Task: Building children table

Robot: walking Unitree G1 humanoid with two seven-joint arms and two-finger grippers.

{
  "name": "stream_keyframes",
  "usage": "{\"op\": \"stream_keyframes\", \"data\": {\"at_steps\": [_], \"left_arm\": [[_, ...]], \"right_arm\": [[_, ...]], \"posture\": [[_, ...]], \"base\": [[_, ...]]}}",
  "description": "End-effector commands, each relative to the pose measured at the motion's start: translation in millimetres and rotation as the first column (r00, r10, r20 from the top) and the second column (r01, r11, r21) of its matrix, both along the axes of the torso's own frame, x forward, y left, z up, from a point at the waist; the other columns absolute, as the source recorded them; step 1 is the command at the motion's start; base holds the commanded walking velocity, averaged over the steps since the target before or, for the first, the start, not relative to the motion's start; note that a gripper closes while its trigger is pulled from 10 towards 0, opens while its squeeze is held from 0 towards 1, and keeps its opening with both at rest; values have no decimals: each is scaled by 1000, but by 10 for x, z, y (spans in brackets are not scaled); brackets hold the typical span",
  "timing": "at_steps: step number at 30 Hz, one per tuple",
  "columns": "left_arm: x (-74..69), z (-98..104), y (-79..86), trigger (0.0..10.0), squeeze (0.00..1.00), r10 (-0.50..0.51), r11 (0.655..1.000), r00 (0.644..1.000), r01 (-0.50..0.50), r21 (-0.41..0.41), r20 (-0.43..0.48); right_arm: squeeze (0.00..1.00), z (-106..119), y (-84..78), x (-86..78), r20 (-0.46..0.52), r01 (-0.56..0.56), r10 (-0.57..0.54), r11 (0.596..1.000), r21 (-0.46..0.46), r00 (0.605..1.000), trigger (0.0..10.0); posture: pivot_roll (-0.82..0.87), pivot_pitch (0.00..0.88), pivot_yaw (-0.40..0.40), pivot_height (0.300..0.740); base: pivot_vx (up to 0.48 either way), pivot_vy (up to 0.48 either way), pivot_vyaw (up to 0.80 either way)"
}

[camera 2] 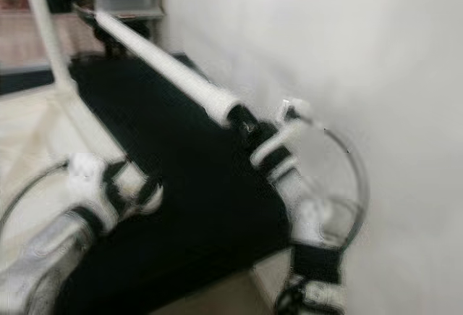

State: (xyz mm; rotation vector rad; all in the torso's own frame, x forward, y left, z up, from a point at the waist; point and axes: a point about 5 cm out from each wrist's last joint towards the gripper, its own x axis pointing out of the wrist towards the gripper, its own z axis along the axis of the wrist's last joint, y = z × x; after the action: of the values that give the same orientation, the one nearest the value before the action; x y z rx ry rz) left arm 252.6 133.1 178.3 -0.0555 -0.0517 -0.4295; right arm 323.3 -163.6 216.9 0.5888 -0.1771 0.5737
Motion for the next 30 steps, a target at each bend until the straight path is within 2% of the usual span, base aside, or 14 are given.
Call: {"op": "stream_keyframes", "data": {"at_steps": [1,11,16,17,18,19,20,21,24,25,26,27,29,30], "left_arm": [[-1,-49,43,10000,0,21,1000,999,-21,11,-25],[56,50,98,10000,0,50,998,999,-50,-49,-6],[164,222,198,10000,0,80,971,997,-78,-225,3],[203,287,235,10000,235,80,949,997,-75,-305,3],[203,287,235,10000,235,80,949,997,-75,-305,3],[234,342,265,10000,1000,75,920,997,-68,-386,2],[234,342,265,10000,1000,75,920,997,-68,-386,2],[257,400,294,10000,1000,64,878,998,-53,-476,6],[319,676,302,10000,1000,-55,659,995,95,-747,78],[319,676,302,10000,1000,-55,659,995,95,-747,78],[322,746,289,10000,1000,-89,600,990,141,-788,109],[322,746,289,10000,1000,-89,600,990,141,-788,109],[316,810,278,10000,1000,-119,546,982,186,-817,145],[299,902,266,10000,1000,-155,479,967,252,-841,201]], "right_arm": [[0,33,95,-10,23,-42,42,999,16,999,10000],[0,41,155,-39,45,-76,75,997,21,996,10000],[0,83,174,-81,94,-114,104,988,104,990,10000],[0,92,198,-114,118,-138,125,985,107,985,10000],[0,92,198,-114,118,-138,125,985,107,985,10000],[0,99,220,-143,137,-158,144,982,104,980,10000],[0,99,220,-143,137,-158,144,982,104,980,10000],[0,103,242,-169,153,-177,161,979,98,975,10000],[0,96,273,-247,199,-235,218,970,67,956,10000],[0,96,273,-247,199,-235,218,970,67,956,10000],[0,92,275,-266,209,-250,233,967,59,950,10000],[0,92,275,-266,209,-250,233,967,59,950,10000],[0,91,279,-287,219,-268,251,962,53,943,10000],[0,95,295,-330,238,-307,289,951,43,927,10000]], "posture": [[-21,28,-27,740],[-19,23,-30,740],[-18,16,-26,740],[-20,15,-23,740],[-20,15,-23,740],[-20,15,-23,740],[-20,15,-23,740],[-22,13,-18,740],[-23,8,-12,740],[-23,8,-12,740],[-23,8,-12,740],[-23,8,-12,740],[-26,8,-8,740],[-30,8,-5,740]], "base": [[0,0,0],[0,0,0],[0,0,0],[0,0,0],[0,0,0],[0,0,0],[0,0,0],[0,0,0],[0,0,0],[0,0,0],[0,0,0],[0,0,0],[0,0,0],[0,0,0]]}}
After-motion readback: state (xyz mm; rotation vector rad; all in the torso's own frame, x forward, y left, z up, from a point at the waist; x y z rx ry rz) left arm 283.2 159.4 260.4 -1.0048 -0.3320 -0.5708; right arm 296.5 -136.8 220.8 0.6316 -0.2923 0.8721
